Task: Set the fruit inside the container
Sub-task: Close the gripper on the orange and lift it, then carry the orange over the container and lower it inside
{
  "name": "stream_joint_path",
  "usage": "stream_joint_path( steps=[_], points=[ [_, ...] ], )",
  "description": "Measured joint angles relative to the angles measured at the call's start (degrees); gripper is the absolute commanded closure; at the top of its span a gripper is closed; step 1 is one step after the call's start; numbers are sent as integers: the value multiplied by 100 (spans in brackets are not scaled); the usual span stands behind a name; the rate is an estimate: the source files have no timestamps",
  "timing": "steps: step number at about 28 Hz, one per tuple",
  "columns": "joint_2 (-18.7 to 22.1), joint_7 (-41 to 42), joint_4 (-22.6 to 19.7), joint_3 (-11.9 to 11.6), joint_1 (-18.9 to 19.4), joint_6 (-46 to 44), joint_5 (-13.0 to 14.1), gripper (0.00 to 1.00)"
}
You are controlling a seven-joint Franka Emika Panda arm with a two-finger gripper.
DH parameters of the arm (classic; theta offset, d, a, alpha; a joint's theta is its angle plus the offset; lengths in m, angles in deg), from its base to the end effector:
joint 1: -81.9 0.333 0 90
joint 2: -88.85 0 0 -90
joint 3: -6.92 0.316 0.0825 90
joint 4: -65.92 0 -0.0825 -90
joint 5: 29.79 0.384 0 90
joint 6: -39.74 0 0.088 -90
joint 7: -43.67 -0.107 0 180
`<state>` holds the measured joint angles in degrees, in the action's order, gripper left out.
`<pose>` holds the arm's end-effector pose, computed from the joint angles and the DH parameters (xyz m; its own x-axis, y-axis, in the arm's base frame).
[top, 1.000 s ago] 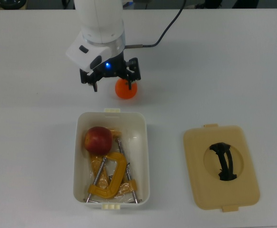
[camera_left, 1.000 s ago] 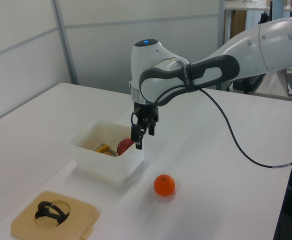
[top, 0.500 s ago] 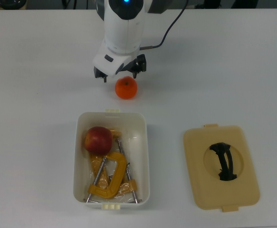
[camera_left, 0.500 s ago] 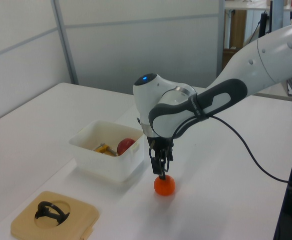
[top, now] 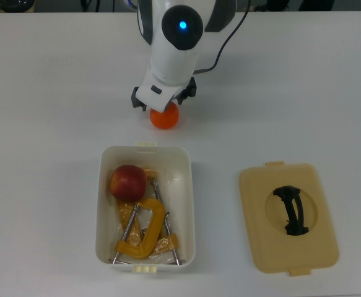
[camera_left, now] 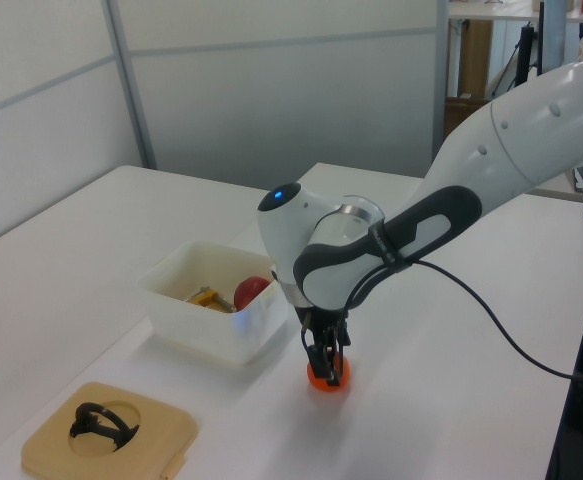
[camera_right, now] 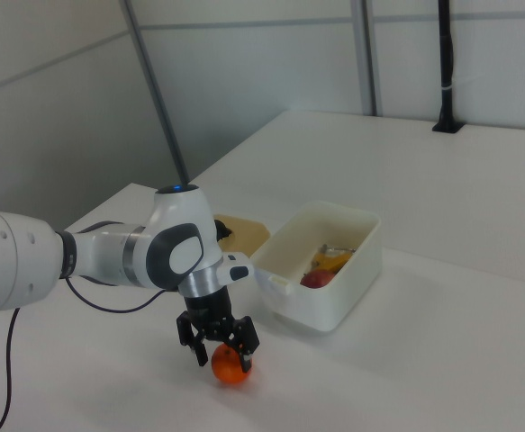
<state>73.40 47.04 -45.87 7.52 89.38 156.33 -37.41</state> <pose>0.5816 0.0748 0.3279 0.9478 0.2534 -0.1935 0.2746 -0.9572 0.0916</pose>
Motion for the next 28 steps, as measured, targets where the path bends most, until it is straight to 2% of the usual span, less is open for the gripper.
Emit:
stream_joint_path(
  steps=[1, 2, 3, 6, 8, 9, 13, 20, 25, 28],
  points=[
    [-28, 0, 1, 0, 11, 0, -21, 0],
    [-52, 0, 3, 0, 18, 1, -37, 6],
    [-72, 0, 4, 0, 25, 2, -45, 24],
    [-101, 0, 10, 0, 30, 2, -81, 53],
    [-106, 0, 16, 0, 30, 2, -119, 67],
    [-108, 0, 24, 0, 31, 3, -130, 80],
    [-120, 0, 89, 0, 30, 7, -155, 99],
    [-150, 0, 239, 0, 31, 7, -156, 100],
    [-131, 0, 519, 1, 30, 7, -152, 100],
    [-87, -2, 792, 0, 21, 1, -56, 99]
  ],
)
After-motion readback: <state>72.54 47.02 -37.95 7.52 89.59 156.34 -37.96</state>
